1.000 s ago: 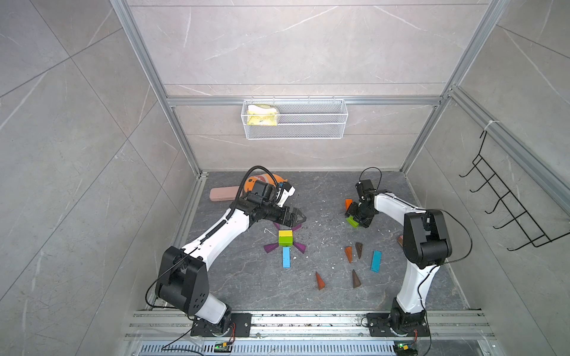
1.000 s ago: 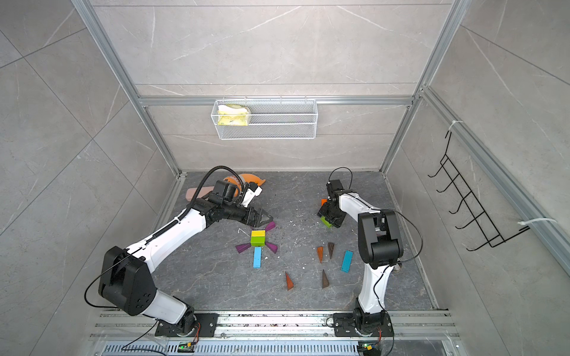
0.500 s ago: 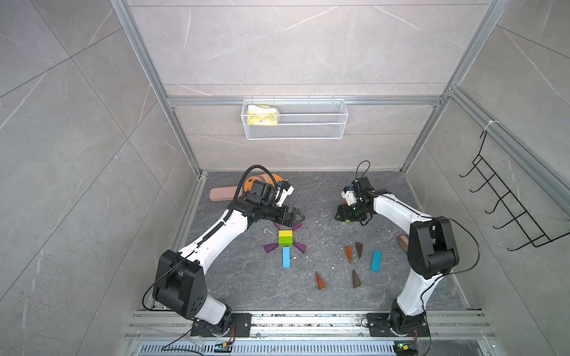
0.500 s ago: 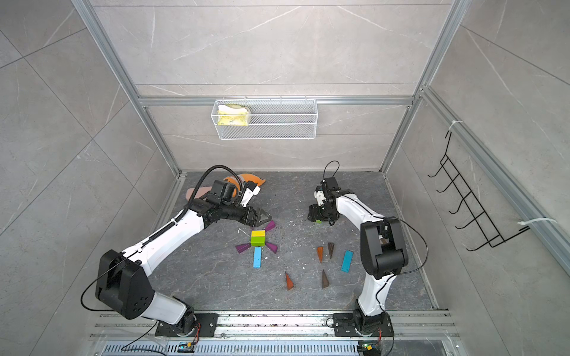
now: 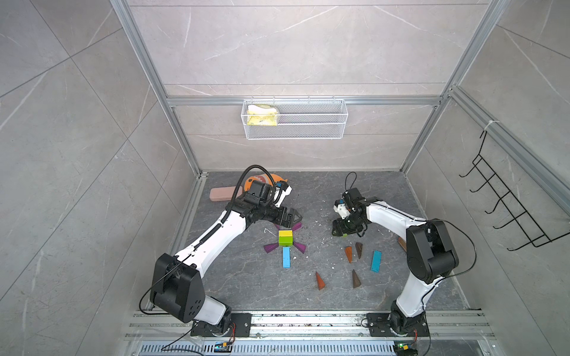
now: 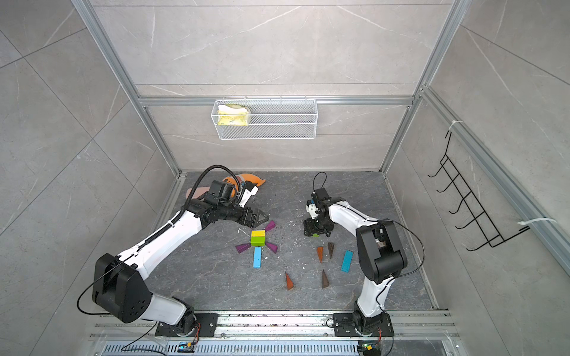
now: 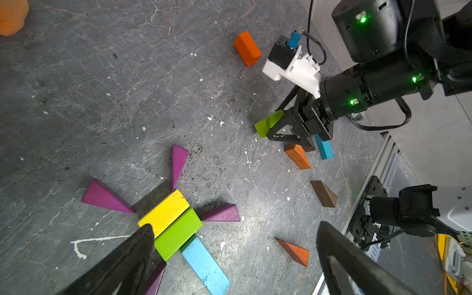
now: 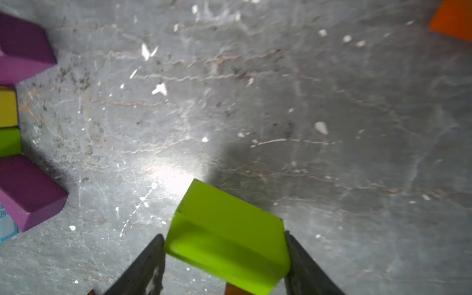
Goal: Assemble a small pinwheel with building blocks
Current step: Place the building block at the center of the board.
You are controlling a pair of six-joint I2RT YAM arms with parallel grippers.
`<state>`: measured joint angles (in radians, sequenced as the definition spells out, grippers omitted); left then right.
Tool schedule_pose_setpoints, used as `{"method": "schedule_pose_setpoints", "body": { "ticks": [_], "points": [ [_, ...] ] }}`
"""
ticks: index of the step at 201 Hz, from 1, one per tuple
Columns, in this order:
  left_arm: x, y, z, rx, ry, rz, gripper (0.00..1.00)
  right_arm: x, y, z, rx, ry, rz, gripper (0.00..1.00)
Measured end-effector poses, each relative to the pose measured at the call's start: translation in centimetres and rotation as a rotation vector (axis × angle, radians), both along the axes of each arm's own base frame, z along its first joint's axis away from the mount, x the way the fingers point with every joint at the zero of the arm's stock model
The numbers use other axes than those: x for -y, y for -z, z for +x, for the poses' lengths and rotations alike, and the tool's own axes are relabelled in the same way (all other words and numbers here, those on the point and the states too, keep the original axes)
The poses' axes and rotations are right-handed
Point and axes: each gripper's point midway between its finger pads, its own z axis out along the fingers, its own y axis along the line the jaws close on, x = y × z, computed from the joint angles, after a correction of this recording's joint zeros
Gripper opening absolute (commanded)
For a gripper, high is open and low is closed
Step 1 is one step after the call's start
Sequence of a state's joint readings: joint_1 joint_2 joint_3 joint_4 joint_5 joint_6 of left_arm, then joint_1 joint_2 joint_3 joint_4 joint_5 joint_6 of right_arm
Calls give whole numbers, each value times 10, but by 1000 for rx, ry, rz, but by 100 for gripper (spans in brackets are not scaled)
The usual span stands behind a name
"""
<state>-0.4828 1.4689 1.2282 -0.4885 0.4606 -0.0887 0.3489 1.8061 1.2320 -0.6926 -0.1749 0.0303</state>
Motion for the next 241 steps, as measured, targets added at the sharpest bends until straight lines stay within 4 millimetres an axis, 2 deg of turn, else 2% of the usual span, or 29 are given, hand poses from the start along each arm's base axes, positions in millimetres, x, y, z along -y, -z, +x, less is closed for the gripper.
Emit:
{"method": "schedule_pose_setpoints", "body": {
  "ticks": [17,102,174,241],
  "points": [
    [-1,1,1,3,-4,7,100,-4,0,-2,2,-10,-5,58],
    [-2,1,1,7,-5,14,100,2,3,-4,0,-8,-53,59],
    [-2,1,1,7,-5,14,100,3,17,-10,-60,33,-67,59],
    [-2,1,1,7,-5,13,100,-2,17,-7,-60,44,-63,67]
  ]
}}
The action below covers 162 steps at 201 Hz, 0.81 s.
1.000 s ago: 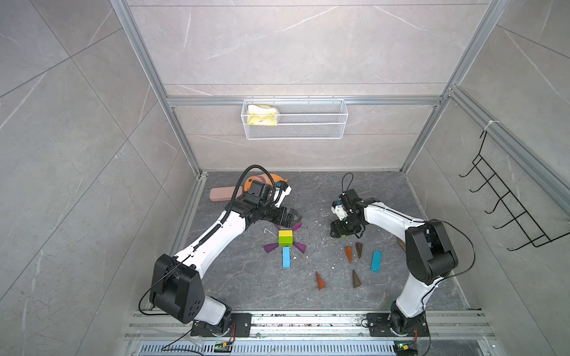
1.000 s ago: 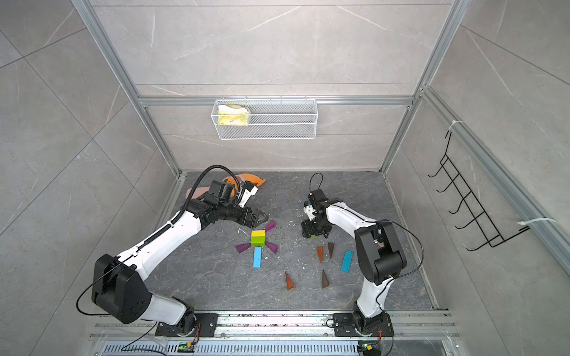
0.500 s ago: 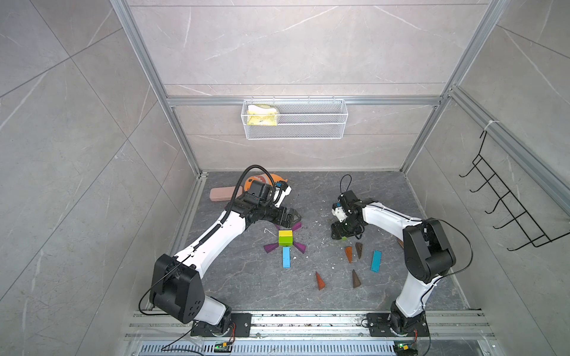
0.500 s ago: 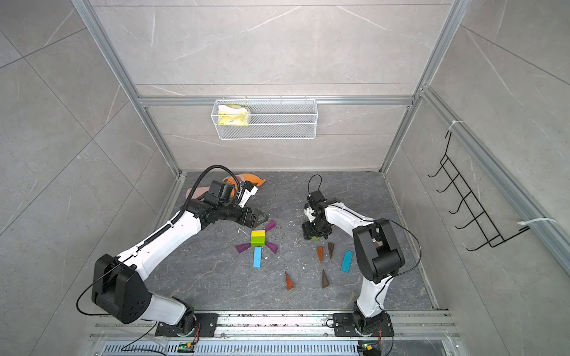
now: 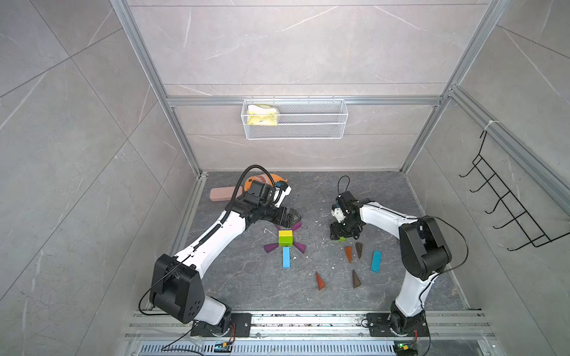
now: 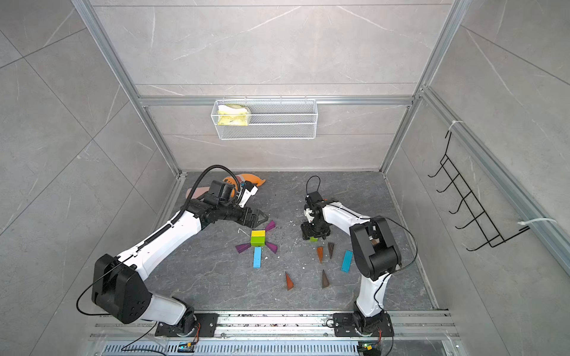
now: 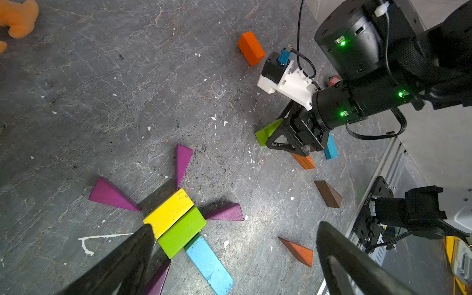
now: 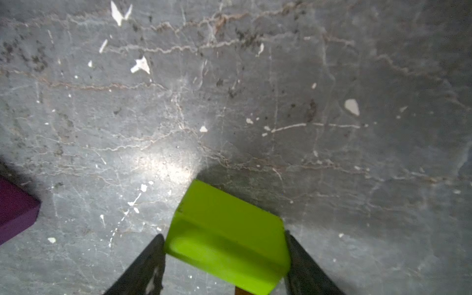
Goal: Assemble a small pinwheel with building blocks
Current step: Place the building block at the center of the board.
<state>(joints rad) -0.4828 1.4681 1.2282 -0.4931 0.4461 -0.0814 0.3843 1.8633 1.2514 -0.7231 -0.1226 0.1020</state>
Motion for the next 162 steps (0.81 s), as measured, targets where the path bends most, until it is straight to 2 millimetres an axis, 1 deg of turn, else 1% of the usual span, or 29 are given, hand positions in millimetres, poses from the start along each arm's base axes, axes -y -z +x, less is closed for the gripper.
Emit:
{"method": "schedule_pose_setpoints", "body": {
  "ticks": [23,26,28,29,31,34,85,111,127,146,162],
  "points": [
    [0,0,0,0,0,0,100,-1,0,2,1,2,-1,73],
    [0,0,0,0,0,0,100,-1,1,2,1,1,-1,78],
    [0,0,0,0,0,0,100,-1,1,2,1,2,-2,92],
    [0,0,0,0,0,0,100,-1,0,2,1,4,-1,96],
    [0,0,0,0,0,0,100,-1,0,2,1,8,-1,99],
    [0,0,0,0,0,0,100,-1,1,2,2,1,-2,100],
    [0,0,0,0,0,0,100,1,2,3,2,10,-17,100],
    [0,0,0,0,0,0,100,2,2,4,7,11,-24,98],
    [0,0,0,0,1,0,100,2,-1,4,15,14,-24,94],
    [0,0,0,0,1,0,100,1,-7,7,22,24,-17,85],
    [0,0,0,0,1,0,100,-1,-10,10,28,38,-6,85]
  ]
}}
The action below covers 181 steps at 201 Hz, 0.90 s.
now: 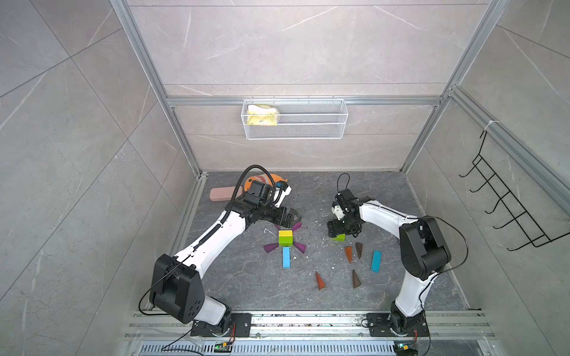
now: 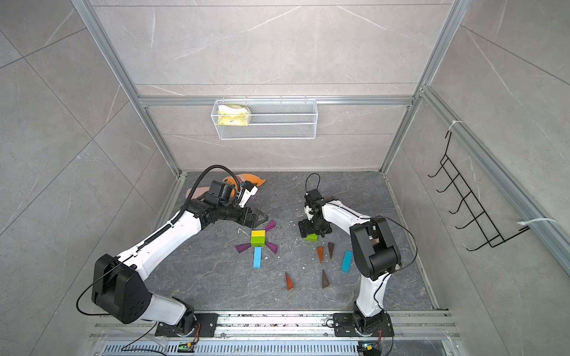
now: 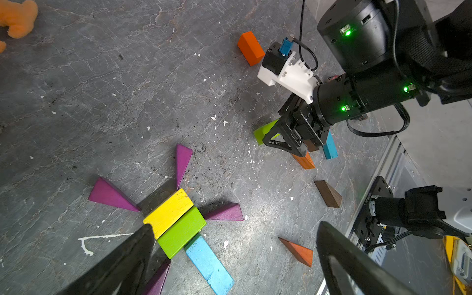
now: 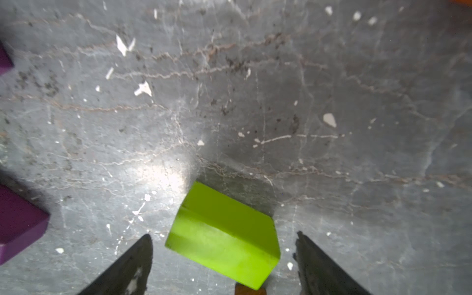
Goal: Assemble a small pinwheel with building blocks
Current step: Place the building block at the center of the board.
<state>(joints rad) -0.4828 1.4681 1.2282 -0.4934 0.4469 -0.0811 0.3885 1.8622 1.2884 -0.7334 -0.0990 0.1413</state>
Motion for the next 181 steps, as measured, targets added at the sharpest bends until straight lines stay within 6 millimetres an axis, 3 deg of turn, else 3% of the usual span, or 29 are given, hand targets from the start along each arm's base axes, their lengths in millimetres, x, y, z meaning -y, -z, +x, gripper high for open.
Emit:
{"method": "schedule_pose_setpoints", "body": {
  "ticks": [53,108,181],
  "points": [
    [0,0,0,0,0,0,100,-4,1,-4,-17,37,14,84],
    [0,0,0,0,1,0,100,-9,2,-6,-19,43,13,68],
    [0,0,0,0,2,-1,100,-13,1,-3,10,1,6,69]
  ]
}}
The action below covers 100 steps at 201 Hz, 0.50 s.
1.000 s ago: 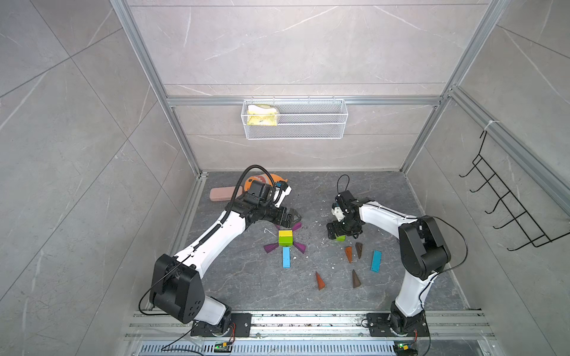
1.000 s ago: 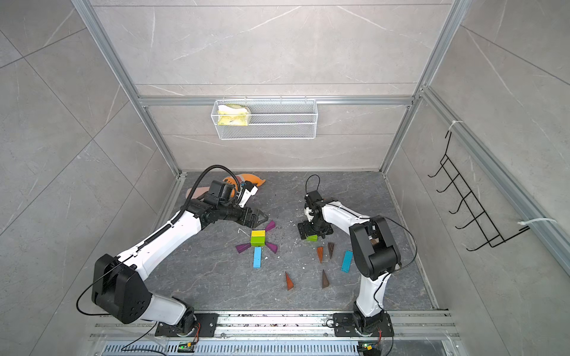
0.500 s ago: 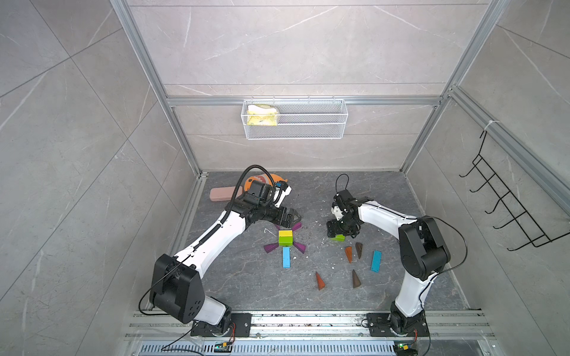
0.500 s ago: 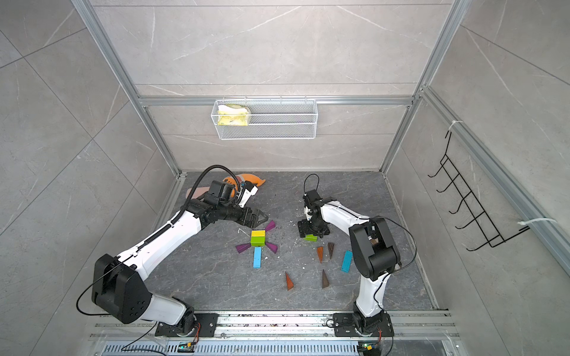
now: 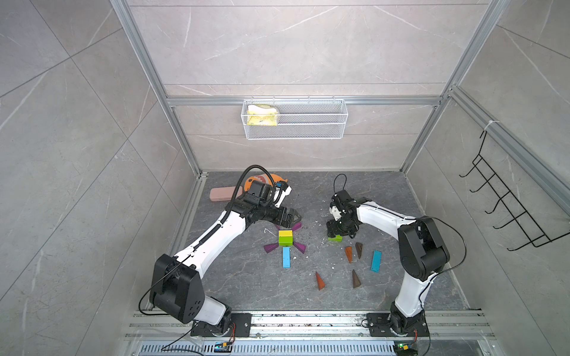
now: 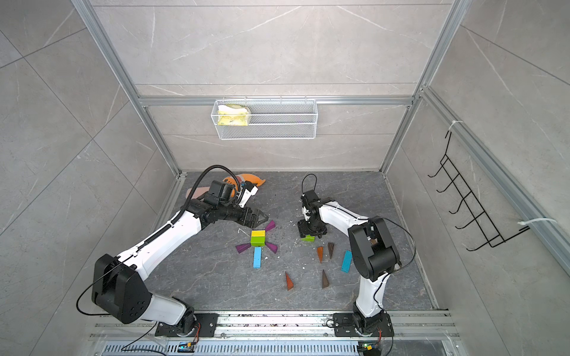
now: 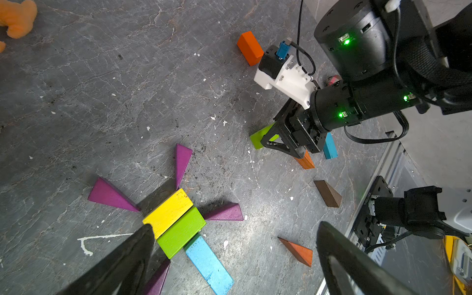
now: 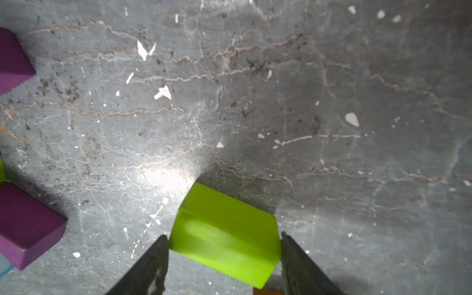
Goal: Assemble a small pinwheel with building blocks
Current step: Place the building block at the center of the board.
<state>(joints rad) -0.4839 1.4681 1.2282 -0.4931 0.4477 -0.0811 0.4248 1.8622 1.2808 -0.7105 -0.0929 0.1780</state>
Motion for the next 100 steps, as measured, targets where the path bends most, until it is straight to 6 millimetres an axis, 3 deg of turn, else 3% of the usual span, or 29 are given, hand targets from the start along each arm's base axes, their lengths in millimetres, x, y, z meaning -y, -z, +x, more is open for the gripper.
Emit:
{"method": "schedule_pose_setpoints", "body": {
  "ticks": [62,100],
  "points": [
    [0,0,0,0,0,0,100,-2,0,2,22,-72,-6,75],
    [0,0,0,0,0,0,100,-4,-2,6,41,-78,0,87]
  ]
}}
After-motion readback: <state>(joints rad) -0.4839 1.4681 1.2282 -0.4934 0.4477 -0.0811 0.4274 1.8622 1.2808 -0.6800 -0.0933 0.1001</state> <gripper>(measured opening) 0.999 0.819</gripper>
